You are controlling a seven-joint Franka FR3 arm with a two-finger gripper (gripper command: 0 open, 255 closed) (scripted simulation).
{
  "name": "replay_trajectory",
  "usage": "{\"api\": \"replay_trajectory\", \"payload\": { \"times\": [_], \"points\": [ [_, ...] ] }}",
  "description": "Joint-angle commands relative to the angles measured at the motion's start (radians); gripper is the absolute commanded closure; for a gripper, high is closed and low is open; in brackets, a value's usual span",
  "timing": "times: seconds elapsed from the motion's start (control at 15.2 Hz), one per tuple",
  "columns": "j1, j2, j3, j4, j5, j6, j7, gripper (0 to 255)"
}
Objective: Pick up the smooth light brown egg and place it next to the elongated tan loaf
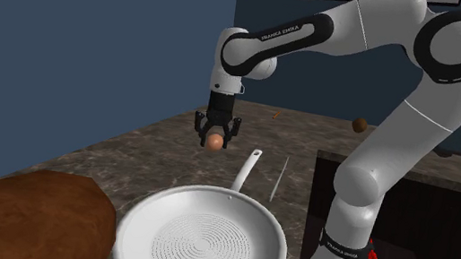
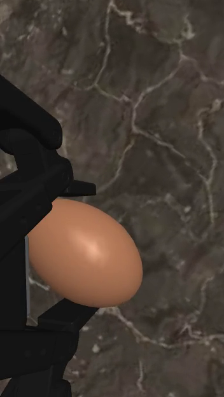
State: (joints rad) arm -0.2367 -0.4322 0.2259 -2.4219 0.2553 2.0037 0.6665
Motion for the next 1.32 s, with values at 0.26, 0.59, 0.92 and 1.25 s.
{"api": "replay_trajectory", "payload": {
  "times": [0.26,0.59,0.92,1.25],
  "points": [
    [0.000,0.000,0.000,0.000,0.000,0.000,0.000,255],
    [-0.002,-0.016,-0.007,0.054,-0.007,-0.070,0.009,255],
    [-0.005,-0.026,-0.013,0.113,-0.014,-0.138,0.018,255],
    [-0.007,-0.030,-0.019,0.177,-0.020,-0.205,0.027,255]
  ]
}}
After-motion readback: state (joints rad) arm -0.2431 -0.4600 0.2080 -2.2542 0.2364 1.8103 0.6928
